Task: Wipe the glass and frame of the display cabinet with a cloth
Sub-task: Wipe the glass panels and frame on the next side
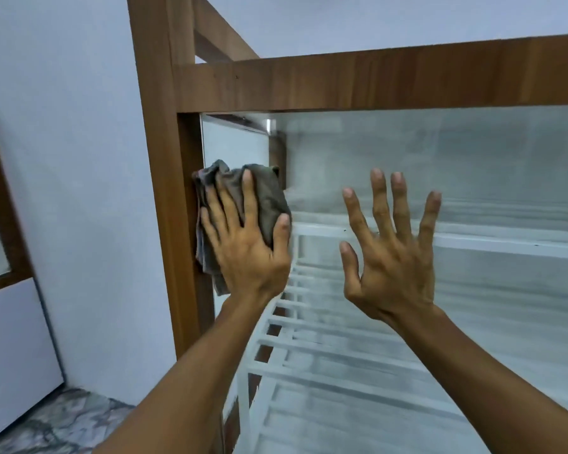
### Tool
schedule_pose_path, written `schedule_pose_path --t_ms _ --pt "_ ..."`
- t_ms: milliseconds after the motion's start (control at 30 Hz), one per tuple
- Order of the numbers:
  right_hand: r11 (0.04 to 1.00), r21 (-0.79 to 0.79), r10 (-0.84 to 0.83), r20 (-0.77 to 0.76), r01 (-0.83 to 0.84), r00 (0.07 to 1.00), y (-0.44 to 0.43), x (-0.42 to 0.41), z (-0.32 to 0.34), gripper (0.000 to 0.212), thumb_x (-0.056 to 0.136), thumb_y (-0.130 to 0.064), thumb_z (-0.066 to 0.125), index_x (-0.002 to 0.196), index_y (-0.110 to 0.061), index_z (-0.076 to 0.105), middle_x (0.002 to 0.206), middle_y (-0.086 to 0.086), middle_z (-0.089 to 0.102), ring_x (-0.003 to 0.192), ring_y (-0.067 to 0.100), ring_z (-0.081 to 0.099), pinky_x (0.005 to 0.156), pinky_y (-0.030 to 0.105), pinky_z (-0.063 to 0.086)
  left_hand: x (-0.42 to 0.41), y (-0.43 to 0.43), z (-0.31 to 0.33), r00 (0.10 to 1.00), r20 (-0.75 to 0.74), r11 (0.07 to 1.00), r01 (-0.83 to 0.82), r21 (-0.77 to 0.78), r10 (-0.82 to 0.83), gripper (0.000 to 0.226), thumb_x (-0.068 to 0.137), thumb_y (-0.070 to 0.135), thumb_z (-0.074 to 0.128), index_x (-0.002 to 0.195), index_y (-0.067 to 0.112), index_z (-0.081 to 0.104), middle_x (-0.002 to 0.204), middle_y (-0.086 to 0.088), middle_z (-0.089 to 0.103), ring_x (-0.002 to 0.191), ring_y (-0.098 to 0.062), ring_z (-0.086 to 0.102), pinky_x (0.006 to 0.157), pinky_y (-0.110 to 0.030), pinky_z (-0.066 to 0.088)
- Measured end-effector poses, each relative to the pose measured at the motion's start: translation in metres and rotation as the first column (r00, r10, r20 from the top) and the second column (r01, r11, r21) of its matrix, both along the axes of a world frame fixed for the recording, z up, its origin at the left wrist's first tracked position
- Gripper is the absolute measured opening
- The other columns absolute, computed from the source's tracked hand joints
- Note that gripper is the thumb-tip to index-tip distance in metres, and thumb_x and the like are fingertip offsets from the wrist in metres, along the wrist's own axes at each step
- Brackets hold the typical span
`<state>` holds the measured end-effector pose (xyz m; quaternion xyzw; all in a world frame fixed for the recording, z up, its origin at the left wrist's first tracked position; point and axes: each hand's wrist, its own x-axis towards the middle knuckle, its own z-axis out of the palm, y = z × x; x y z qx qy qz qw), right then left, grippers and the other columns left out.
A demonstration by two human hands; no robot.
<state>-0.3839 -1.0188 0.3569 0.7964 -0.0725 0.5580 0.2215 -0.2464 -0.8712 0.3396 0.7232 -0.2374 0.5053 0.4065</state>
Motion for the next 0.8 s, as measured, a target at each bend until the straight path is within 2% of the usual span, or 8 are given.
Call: schedule_pose_path --t_ms 67,200,233,333,367,500,633,800 --pt "0.998 -0.003 0.055 0.005 -0.055 0.998 -0.003 -0.002 -0.001 0.073 0.098 -0.041 0.046 0.163 -0.016 0.025 0.17 0.02 0.013 0.159 0.037 0.006 0.124 0.064 -0.003 -0.024 -0.021 -0.003 0.996 -0.089 0.999 -0.02 -0.039 0.016 0.075 0.105 0.057 0.033 0.167 0.023 0.011 0.174 -0.016 0.0 0.162 -0.034 -0.006 0.128 -0.06 -0.006" --pt "0.998 0.014 0.068 0.03 -0.068 0.997 -0.026 -0.028 -0.002 0.074 0.096 -0.041 0.052 0.161 -0.015 0.03 0.169 0.023 0.015 0.158 0.041 0.011 0.125 0.065 0.004 -0.028 -0.023 -0.009 0.95 0.293 0.94 0.004 0.341 -0.11 0.074 0.102 0.059 0.04 0.165 0.024 0.021 0.173 -0.016 0.005 0.161 -0.036 -0.001 0.129 -0.056 -0.006" --pt "0.999 0.026 0.037 0.049 -0.038 0.998 -0.036 -0.037 -0.003 0.074 0.097 -0.044 0.051 0.162 -0.016 0.029 0.169 0.024 0.015 0.157 0.042 0.012 0.124 0.068 0.005 -0.026 -0.026 -0.008 0.961 0.264 0.96 0.009 0.279 -0.086 0.075 0.102 0.059 0.04 0.165 0.024 0.019 0.173 -0.015 0.004 0.161 -0.036 -0.001 0.129 -0.056 -0.005" --pt "0.998 0.055 -0.047 0.072 0.043 0.996 -0.063 -0.06 -0.01 0.074 0.1 -0.051 0.046 0.162 -0.017 0.027 0.168 0.025 0.017 0.156 0.044 0.014 0.12 0.073 0.006 -0.058 -0.057 0.0 0.997 -0.081 0.997 0.013 -0.072 -0.019 0.075 0.105 0.055 0.033 0.168 0.021 0.013 0.174 -0.018 0.0 0.161 -0.037 -0.005 0.127 -0.063 -0.003" --pt "0.997 0.056 -0.054 0.071 0.051 0.996 -0.069 -0.066 -0.014 0.074 0.1 -0.051 0.045 0.162 -0.017 0.027 0.168 0.026 0.017 0.156 0.045 0.015 0.12 0.074 0.006 -0.074 -0.07 0.002 0.996 -0.089 0.998 0.022 -0.065 -0.027 0.074 0.105 0.054 0.034 0.168 0.019 0.014 0.174 -0.019 0.0 0.161 -0.039 -0.005 0.127 -0.065 -0.003" --pt "0.999 0.035 -0.009 0.045 0.007 0.999 -0.076 -0.073 -0.02 0.073 0.099 -0.044 0.047 0.162 -0.014 0.027 0.168 0.026 0.015 0.156 0.043 0.012 0.123 0.069 0.004 -0.088 -0.088 -0.003 0.953 0.27 0.952 0.055 0.301 -0.14 0.074 0.102 0.052 0.045 0.165 0.021 0.023 0.173 -0.019 0.007 0.161 -0.039 0.003 0.128 -0.061 0.0" --pt "0.998 0.023 0.063 0.014 -0.063 0.998 -0.081 -0.079 -0.02 0.069 0.1 -0.039 0.049 0.161 -0.012 0.03 0.168 0.025 0.013 0.157 0.041 0.01 0.125 0.066 0.002 -0.11 -0.11 -0.003 0.999 0.004 0.999 0.051 0.008 -0.051 0.076 0.103 0.051 0.042 0.167 0.019 0.018 0.174 -0.02 0.004 0.161 -0.038 -0.002 0.128 -0.062 -0.002" --pt "0.994 0.084 -0.078 0.073 0.072 0.994 -0.112 -0.111 -0.029 0.067 0.103 -0.05 0.039 0.163 -0.022 0.025 0.169 0.021 0.013 0.157 0.042 0.013 0.12 0.072 -0.002 -0.123 -0.126 -0.01 0.97 0.206 0.961 0.07 0.267 -0.128 0.073 0.103 0.054 0.04 0.166 0.023 0.017 0.173 -0.02 0.009 0.161 -0.039 0.001 0.128 -0.061 -0.002"
